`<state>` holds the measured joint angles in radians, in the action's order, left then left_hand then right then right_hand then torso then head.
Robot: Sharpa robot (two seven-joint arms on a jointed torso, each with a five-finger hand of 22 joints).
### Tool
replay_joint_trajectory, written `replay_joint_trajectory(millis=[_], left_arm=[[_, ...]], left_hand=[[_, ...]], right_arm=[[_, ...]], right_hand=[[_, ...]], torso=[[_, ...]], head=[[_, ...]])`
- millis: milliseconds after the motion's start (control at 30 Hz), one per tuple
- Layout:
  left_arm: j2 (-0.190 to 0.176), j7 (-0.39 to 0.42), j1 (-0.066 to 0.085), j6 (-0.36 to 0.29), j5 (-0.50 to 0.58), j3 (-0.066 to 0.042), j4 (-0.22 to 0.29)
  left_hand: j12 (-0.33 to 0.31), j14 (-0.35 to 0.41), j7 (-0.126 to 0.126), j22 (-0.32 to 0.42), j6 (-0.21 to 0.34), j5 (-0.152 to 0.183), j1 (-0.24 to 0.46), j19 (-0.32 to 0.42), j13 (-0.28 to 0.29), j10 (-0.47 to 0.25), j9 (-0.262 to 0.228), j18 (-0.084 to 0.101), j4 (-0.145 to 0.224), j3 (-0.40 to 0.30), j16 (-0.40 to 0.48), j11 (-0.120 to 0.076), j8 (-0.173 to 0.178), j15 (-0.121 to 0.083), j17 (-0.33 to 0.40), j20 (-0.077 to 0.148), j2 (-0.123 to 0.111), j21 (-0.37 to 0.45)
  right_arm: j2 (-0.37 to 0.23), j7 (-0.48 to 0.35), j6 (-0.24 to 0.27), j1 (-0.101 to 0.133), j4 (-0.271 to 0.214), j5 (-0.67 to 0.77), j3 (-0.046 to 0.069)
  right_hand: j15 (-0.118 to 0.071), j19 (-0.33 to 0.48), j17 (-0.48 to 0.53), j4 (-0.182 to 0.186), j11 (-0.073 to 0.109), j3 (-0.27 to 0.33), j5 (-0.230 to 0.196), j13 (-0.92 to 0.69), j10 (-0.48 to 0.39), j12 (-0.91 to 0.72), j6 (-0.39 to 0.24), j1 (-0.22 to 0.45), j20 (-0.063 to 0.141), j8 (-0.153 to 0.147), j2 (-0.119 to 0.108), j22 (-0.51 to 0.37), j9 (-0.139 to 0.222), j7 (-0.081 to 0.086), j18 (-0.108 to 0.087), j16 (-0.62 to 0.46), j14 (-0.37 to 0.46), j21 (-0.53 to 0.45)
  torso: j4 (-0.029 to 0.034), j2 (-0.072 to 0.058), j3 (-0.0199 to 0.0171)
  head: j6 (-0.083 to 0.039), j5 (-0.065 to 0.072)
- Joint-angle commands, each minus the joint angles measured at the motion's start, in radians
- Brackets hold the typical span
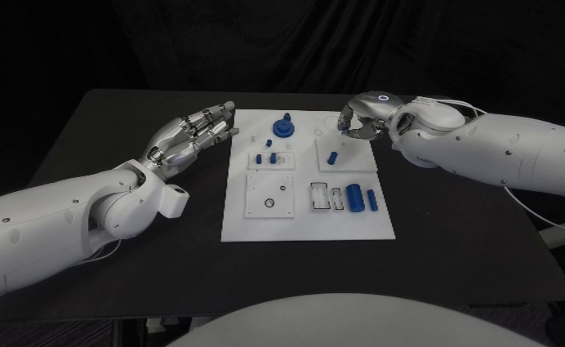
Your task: Assemble the parts on the task board
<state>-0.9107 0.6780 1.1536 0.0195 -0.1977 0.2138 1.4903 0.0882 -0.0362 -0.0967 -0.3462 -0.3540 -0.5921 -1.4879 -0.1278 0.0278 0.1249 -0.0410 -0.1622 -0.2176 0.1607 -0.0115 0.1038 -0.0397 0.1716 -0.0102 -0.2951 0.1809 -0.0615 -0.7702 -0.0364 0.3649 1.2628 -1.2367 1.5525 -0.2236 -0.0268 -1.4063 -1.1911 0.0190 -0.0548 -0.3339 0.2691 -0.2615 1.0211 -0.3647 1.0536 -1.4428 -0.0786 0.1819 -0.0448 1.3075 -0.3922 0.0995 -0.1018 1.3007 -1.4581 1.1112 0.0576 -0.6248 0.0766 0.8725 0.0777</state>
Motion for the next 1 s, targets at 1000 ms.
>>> replay_joint_trajectory(millis=[1000], left_arm=[[0.015, 0.092, -0.007, 0.019, 0.003, -0.001, -0.001]], left_hand=[[0.005, -0.003, -0.013, 0.006, -0.017, -0.01, -0.016, -0.007, 0.001, -0.001, -0.003, -0.009, 0.018, -0.006, -0.004, 0.006, -0.006, 0.012, -0.001, 0.002, 0.003, -0.003]], right_arm=[[0.023, 0.018, -0.058, -0.06, -0.344, 0.155, -0.013]], right_hand=[[0.006, 0.005, 0.011, -0.014, 0.0, 0.003, 0.005, 0.008, 0.038, 0.015, -0.005, -0.001, -0.005, 0.0, -0.012, 0.142, -0.013, 0.014, 0.011, -0.009, 0.004, -0.014]], torso=[[-0.0008, -0.001, -0.0004]], head=[[0.0, -0.051]])
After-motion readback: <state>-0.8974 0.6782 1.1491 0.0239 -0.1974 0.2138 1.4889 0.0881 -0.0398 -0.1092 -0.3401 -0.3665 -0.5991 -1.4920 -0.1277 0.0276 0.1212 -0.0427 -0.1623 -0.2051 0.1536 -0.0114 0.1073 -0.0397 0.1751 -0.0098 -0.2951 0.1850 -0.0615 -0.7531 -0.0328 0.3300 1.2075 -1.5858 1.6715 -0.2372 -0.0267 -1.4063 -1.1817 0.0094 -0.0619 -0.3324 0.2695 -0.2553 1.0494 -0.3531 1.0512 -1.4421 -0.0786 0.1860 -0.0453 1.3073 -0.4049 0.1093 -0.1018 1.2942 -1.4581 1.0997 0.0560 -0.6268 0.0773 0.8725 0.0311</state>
